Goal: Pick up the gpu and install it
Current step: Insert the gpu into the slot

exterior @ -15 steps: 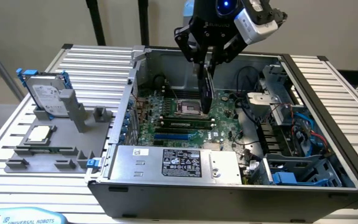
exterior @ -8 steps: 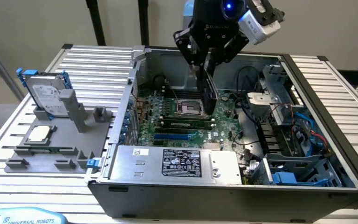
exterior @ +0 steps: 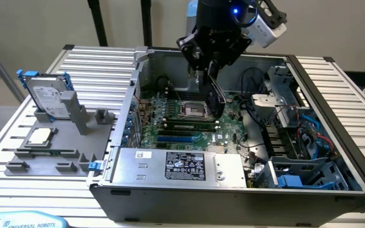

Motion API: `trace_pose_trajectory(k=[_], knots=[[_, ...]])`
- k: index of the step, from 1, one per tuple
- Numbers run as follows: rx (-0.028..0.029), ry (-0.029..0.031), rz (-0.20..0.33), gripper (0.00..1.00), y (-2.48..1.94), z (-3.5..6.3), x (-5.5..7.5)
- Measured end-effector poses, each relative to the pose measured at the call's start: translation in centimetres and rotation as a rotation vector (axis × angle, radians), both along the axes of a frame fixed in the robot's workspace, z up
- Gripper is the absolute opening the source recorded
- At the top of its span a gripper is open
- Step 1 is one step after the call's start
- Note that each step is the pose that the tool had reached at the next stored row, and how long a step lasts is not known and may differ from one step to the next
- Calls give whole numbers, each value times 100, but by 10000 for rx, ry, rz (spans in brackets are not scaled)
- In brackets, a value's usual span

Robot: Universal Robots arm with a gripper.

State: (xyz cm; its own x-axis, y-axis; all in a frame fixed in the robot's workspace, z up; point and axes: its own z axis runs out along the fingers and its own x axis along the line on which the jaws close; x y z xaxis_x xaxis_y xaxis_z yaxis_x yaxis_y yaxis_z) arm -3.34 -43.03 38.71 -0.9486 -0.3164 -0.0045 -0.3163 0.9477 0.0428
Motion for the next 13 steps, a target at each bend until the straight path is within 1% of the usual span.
trace_pose_trajectory(k=[13], knots=[[0,0,2377,27,0,-118,0]])
